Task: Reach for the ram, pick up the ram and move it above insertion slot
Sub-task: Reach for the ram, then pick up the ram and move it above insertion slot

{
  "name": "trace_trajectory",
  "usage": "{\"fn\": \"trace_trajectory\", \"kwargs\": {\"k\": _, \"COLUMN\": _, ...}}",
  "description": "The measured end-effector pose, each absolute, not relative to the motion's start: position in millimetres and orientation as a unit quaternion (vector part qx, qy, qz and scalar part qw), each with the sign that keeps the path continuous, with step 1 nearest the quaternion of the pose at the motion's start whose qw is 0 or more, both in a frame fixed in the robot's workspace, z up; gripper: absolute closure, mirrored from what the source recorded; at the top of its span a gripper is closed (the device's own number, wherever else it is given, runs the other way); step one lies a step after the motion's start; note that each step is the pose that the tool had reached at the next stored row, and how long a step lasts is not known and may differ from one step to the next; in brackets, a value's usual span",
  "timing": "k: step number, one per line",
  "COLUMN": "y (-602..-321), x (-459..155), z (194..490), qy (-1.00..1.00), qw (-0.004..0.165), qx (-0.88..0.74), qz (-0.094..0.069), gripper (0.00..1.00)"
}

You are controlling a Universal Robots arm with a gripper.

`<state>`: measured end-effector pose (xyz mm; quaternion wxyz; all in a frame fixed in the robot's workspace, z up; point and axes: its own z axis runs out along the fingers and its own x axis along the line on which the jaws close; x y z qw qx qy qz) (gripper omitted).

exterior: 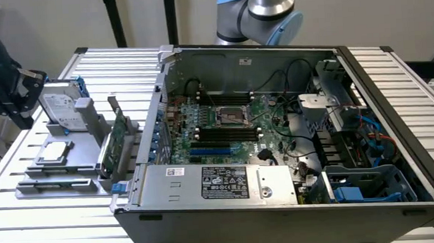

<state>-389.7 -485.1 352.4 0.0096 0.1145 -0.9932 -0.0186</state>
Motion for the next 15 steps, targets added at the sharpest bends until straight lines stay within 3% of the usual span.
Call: {"fn": "trace_trajectory", "kwargs": {"k": 15, "y": -485.1, "x": -389.7, "z": 348.9, "qy": -0.968, "qw": 0.012, "qx": 0.248, "qz": -0.017, "gripper": 0.89}}
